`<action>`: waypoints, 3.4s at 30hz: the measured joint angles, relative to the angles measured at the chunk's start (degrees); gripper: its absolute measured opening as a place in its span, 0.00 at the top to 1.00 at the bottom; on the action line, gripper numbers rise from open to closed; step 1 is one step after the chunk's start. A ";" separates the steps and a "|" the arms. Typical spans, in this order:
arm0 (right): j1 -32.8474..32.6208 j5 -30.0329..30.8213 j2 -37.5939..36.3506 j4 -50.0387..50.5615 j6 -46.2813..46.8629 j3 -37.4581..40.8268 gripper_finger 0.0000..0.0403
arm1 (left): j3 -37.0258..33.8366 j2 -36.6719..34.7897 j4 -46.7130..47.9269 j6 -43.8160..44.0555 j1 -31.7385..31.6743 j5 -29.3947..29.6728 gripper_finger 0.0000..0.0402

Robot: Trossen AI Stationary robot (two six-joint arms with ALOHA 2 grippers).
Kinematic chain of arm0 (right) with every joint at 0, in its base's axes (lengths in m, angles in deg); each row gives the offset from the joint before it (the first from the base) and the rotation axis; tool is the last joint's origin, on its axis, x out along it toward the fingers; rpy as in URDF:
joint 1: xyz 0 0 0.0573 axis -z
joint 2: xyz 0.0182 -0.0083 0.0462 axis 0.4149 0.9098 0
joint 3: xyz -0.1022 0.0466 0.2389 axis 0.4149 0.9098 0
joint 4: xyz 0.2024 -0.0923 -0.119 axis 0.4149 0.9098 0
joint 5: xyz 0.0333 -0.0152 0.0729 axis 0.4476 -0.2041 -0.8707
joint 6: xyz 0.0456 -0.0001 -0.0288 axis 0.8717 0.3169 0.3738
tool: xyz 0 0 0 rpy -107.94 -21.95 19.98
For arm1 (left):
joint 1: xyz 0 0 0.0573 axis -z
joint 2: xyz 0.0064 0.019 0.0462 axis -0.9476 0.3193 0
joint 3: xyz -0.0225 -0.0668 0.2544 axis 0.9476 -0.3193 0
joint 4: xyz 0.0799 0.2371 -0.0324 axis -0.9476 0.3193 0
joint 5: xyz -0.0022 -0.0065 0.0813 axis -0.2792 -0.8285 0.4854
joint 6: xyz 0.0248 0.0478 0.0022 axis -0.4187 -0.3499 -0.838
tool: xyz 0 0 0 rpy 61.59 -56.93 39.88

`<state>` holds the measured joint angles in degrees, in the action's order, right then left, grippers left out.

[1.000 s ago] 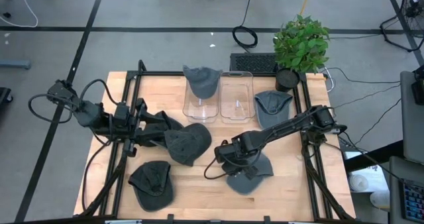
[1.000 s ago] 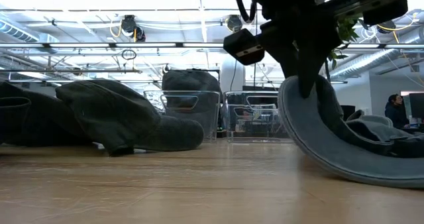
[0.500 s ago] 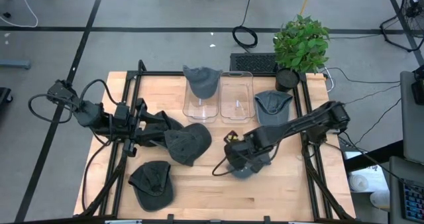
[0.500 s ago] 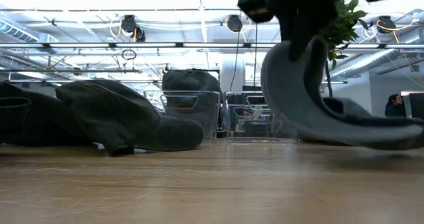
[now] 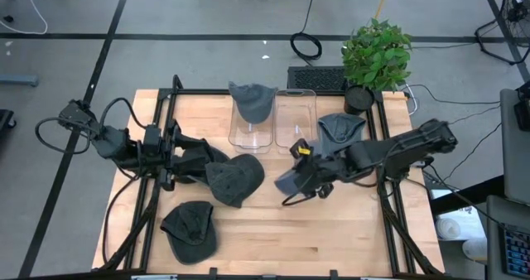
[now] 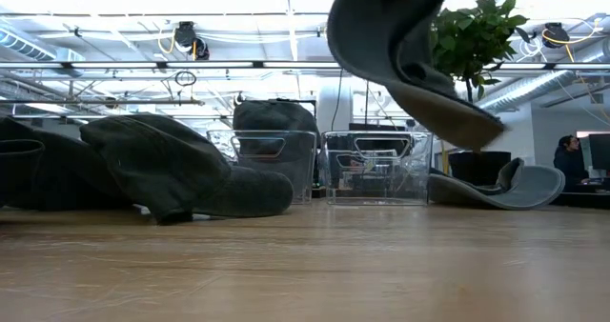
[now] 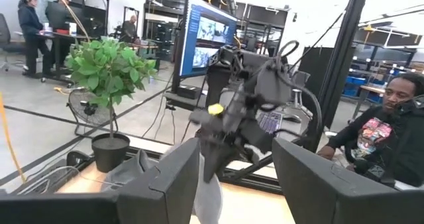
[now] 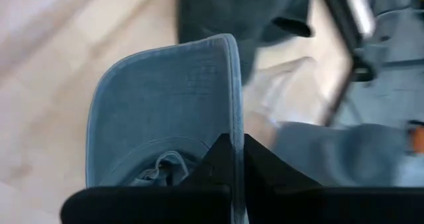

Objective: Pick & Place hat
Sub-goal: Put the bottom gray cap into the left transparent bin

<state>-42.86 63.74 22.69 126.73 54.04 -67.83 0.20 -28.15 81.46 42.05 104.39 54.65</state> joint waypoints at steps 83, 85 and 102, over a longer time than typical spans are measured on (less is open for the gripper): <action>-2.45 -8.65 -4.63 -93.93 -76.92 -1.49 1.00 | 0.02 -0.02 -7.23 35.62 -11.30 0.37 0.50; -2.40 -9.64 -4.63 -93.91 -76.92 -1.49 1.00 | 0.02 0.01 -8.63 41.40 -11.30 0.12 0.50; -2.40 -11.46 -4.63 -88.93 -76.50 -1.49 1.00 | 0.04 5.01 -25.48 65.39 -11.27 -13.14 0.50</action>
<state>-45.27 52.27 18.06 37.80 -22.46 -69.32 0.25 -23.14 55.98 107.44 93.12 41.50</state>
